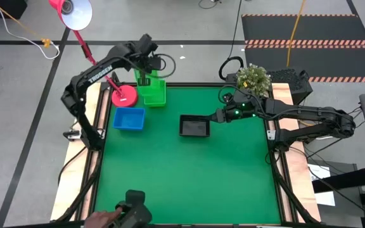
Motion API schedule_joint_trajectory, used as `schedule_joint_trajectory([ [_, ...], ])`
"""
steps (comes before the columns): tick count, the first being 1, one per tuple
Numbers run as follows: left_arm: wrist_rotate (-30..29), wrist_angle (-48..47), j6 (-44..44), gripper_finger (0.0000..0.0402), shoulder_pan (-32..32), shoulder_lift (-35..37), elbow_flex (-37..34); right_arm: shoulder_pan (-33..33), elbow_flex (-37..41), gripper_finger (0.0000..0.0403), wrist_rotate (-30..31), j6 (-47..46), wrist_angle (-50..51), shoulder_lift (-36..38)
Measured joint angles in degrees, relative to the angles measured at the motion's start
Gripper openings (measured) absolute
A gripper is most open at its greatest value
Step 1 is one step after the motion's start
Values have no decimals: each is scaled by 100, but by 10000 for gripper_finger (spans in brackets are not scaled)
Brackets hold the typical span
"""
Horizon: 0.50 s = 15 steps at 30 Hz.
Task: Stack baskets by color
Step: Stack the bottom green bin on the top stacked green bins
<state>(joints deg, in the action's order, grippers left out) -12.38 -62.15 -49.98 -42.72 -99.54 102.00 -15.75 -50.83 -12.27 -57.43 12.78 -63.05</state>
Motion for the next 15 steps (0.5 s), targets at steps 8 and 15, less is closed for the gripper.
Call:
schedule_joint_trajectory([
  [8,644,-1338,120,7,-255,-1128,1571,-93,0,226,0,156,-6,0],
  [15,1122,-1847,37,7,-438,-1799,2164,-153,0,226,-153,179,-2,0],
])
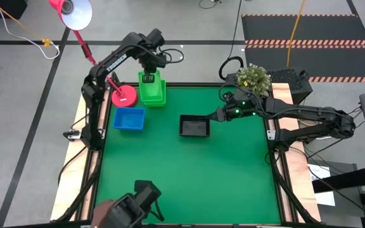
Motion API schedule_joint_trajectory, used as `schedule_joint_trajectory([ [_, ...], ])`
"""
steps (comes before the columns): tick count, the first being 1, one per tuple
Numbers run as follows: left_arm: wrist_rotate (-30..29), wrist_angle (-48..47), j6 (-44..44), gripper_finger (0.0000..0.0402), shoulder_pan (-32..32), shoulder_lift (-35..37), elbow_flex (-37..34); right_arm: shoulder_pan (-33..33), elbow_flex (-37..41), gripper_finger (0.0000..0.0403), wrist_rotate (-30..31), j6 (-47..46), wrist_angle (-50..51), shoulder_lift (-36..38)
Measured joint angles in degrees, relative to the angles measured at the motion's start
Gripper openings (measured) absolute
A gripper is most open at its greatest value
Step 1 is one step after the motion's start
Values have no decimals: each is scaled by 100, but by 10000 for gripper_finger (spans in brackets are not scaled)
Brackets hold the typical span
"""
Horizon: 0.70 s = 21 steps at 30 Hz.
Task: Stack baskets by color
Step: Stack the bottom green bin on the top stacked green bins
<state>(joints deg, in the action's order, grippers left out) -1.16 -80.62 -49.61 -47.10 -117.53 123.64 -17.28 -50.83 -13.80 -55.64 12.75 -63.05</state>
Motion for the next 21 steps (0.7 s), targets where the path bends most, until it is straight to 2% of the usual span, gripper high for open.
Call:
schedule_joint_trajectory([
  [3,97,56,-28,7,-98,-73,1,11,0,226,-21,-13,2,0],
  [7,568,146,-30,7,-235,-57,-29,11,0,226,-153,-2,7,0],
  [21,858,162,-316,7,-299,-267,-71,9,2,226,-151,129,50,0],
])
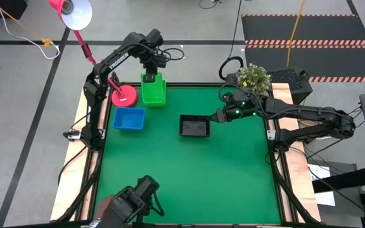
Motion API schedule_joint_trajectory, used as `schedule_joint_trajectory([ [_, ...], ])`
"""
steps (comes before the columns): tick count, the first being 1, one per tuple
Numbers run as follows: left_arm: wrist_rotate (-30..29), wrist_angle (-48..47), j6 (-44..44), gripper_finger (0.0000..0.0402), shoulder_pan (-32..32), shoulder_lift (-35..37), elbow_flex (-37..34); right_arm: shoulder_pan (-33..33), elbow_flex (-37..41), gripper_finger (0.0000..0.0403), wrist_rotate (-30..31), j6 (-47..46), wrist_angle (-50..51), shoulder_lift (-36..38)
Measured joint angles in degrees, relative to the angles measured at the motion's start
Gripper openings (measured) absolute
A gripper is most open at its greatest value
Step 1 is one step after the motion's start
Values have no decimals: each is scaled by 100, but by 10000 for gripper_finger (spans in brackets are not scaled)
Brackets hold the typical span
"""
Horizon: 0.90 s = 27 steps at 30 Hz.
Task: Stack baskets by color
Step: Stack the bottom green bin on the top stacked green bins
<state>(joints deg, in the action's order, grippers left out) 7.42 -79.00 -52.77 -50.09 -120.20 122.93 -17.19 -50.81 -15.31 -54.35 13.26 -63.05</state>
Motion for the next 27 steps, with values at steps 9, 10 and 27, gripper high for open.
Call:
schedule_joint_trajectory([
  [9,-16,-45,233,15,0,-265,-4,2,0,226,-139,-41,39,2],
  [10,-16,-19,233,21,2,-261,-4,2,0,226,-146,-41,39,2],
  [27,-13,715,696,161,24,-245,-70,-2,2,226,-122,127,43,2],
])
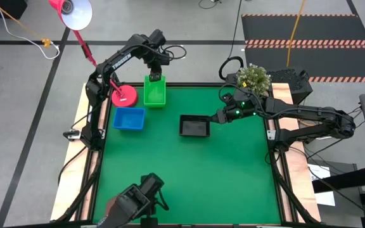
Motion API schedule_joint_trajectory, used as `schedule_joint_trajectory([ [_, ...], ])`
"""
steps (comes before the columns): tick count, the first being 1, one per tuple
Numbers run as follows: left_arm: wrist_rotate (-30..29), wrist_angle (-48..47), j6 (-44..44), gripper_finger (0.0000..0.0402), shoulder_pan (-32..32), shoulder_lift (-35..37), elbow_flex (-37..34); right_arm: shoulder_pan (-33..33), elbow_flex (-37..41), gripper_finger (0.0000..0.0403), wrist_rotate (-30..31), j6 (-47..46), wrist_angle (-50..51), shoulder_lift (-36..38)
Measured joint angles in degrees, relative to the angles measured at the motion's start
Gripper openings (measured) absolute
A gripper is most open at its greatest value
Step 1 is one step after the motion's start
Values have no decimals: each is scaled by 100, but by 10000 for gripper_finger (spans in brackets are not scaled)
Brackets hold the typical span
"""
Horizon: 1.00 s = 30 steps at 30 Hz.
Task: Stack baskets by color
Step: Stack the bottom green bin on the top stacked green bins, then return to Home Position
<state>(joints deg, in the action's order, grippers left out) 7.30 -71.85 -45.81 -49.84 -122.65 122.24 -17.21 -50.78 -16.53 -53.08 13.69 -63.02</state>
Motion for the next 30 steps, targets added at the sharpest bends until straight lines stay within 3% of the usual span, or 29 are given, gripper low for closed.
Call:
schedule_joint_trajectory([
  [7,-6,72,435,64,42,-7,-477,0,0,226,9,-2,0,0],
  [12,-419,629,556,7,81,-7,-817,0,0,226,13,-3,0,0],
  [23,-436,527,1458,31,292,272,-820,0,0,226,17,42,269,2],
  [30,159,639,2555,6,643,1263,-820,0,0,204,2,646,67,2],
])
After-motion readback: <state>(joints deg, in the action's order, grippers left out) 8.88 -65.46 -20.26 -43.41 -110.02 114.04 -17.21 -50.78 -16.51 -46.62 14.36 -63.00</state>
